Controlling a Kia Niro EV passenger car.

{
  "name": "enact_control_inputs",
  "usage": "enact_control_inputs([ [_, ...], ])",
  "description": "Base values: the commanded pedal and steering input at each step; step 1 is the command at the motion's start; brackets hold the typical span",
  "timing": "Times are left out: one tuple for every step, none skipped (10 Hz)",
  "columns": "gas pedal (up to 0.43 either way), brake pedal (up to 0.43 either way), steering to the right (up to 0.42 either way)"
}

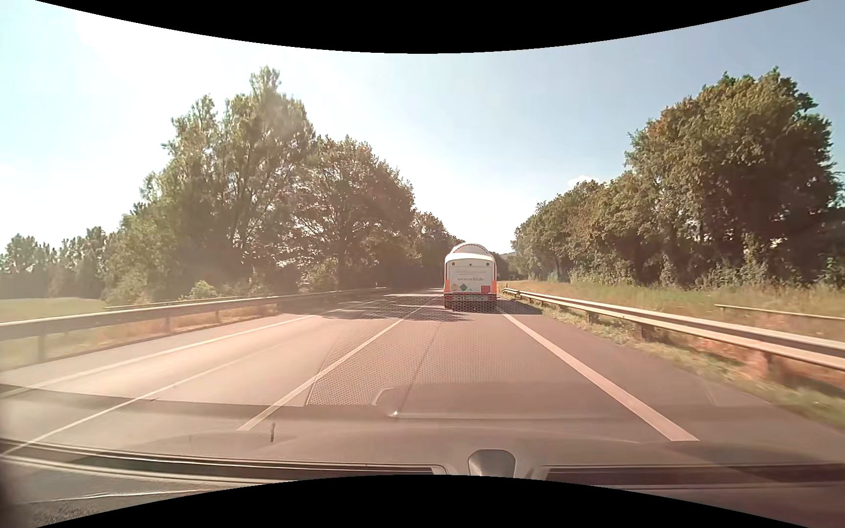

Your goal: Follow the waypoints while adhering to traffic rules and regulations

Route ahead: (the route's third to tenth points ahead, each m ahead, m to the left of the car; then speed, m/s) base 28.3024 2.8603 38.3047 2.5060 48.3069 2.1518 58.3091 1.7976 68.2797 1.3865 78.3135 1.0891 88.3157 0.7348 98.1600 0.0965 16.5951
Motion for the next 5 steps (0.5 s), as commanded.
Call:
enact_control_inputs([
  [0.067, 0.006, 0.009],
  [0.067, 0.006, 0.009],
  [0.059, 0.006, 0.009],
  [0.059, 0.006, 0.009],
  [0.059, 0.006, 0.009],
])
